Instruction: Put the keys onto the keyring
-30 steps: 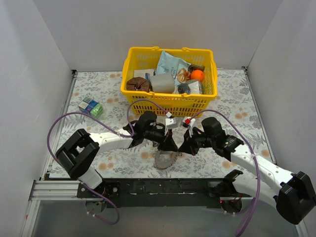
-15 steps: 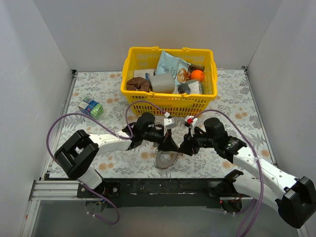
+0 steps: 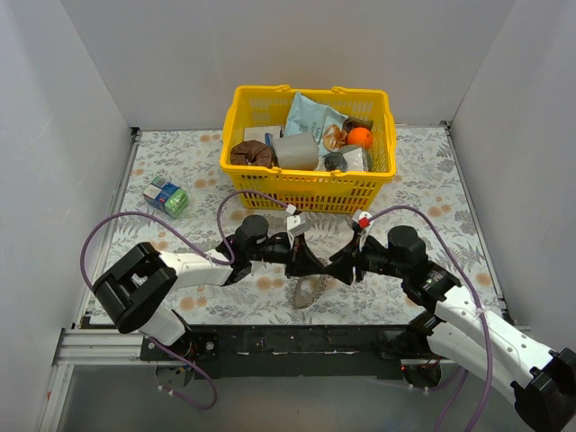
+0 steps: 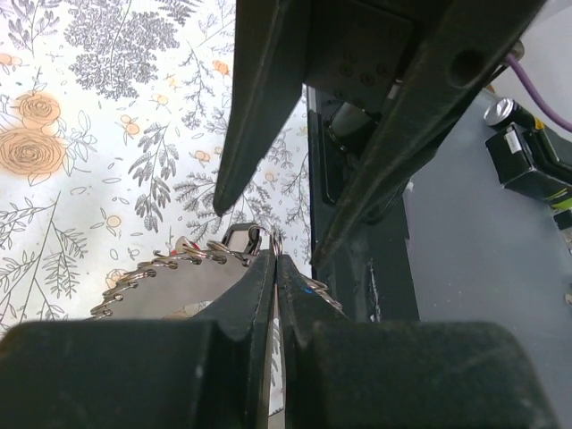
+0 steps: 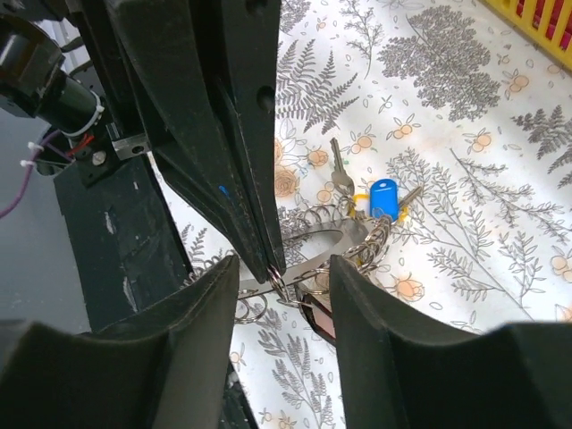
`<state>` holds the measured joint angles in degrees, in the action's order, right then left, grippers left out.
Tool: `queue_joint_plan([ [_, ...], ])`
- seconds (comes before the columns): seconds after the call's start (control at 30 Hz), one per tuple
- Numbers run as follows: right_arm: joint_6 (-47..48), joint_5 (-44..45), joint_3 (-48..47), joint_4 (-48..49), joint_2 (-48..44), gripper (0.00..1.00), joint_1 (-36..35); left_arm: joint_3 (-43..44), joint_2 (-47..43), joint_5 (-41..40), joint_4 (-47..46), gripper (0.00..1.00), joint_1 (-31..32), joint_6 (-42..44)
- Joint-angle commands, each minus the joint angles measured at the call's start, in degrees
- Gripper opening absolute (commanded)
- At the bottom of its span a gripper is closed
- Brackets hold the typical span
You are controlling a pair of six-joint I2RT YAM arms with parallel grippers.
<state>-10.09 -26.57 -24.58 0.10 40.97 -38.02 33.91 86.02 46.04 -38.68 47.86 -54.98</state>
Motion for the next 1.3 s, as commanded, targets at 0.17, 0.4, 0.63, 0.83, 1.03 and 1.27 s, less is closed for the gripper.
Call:
queue_joint_plan([
  [0.17, -1.3, -1.6, 0.9, 5.0, -0.7, 0.40, -0.2, -2.5, -3.3, -0.9, -11.6, 0.00, 0.3, -4.7],
  [0.4, -1.3, -2.4, 2.1, 5.4, -1.4, 0.27, -0.3, -3.1, -4.3, -1.7, -11.3, 0.00, 0.3, -4.5],
  [0.63, -1.6, -1.7, 2.8, 4.6, -3.1, 0.40, -0.3, -3.0, -4.5, -1.7, -10.7, 0.00, 0.3, -4.0],
  [0.83, -2.0, -0.2, 3.3, 3.8, -5.5, 0.39, 0.0, -2.9, -4.9, -1.7, -9.7, 0.00, 0.3, -3.6],
  [1.03, -2.6, -2.4, 4.3, 6.1, -4.4, 0.30, 0.1, -2.7, -5.1, -1.2, -9.5, 0.00, 0.3, -3.6],
  [1.27, -2.1, -2.0, 5.3, 5.4, -5.3, 0.30, 0.5, -2.8, -5.4, -1.0, -9.7, 0.00, 0.3, -3.6],
])
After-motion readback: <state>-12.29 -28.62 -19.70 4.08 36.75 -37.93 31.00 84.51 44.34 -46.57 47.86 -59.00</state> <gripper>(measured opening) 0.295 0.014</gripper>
